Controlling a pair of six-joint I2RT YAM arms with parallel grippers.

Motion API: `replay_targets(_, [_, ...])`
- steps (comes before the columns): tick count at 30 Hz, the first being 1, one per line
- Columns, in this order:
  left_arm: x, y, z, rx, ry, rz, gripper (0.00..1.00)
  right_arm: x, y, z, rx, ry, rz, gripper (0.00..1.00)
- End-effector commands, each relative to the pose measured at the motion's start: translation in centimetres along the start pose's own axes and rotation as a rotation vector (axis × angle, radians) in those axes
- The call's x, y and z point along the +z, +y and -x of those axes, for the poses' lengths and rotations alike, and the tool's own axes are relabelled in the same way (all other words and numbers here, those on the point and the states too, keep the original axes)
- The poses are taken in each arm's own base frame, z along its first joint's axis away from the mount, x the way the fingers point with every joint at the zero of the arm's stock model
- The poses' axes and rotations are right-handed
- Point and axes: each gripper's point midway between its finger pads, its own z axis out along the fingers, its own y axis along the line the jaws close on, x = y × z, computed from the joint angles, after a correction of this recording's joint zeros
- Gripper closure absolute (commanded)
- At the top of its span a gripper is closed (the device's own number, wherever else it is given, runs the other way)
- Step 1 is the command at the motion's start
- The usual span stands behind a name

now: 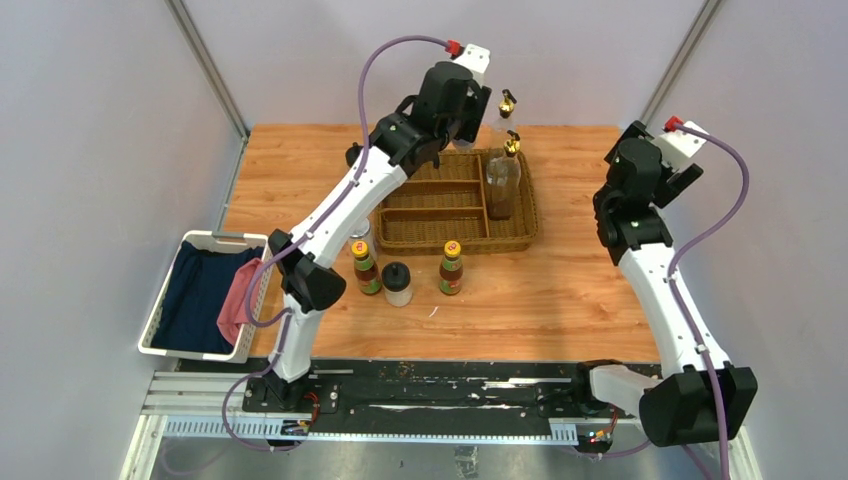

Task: Organize the condiment bottles
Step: Place the bottle in the storage box.

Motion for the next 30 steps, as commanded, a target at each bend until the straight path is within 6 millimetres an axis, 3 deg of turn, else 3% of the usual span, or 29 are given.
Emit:
replay_targets(1, [2.3, 0.7, -0.2, -0.093, 0.0, -0.021, 1.0, 0.1, 0.7, 0.3, 0.002, -0.015, -0.001, 0.1])
replay_targets(14, [7.4, 1.4, -3.5, -0.105, 0.025, -0.028, 1.0, 0.6, 1.8, -0.8, -0.037, -0.02, -0.006, 0.1])
replay_targets(30, [11.9, 2.2, -7.6, -0.1, 0.057, -0.008, 1.0, 0.8, 2.5, -2.3, -0.066, -0.023, -0.007, 0.1])
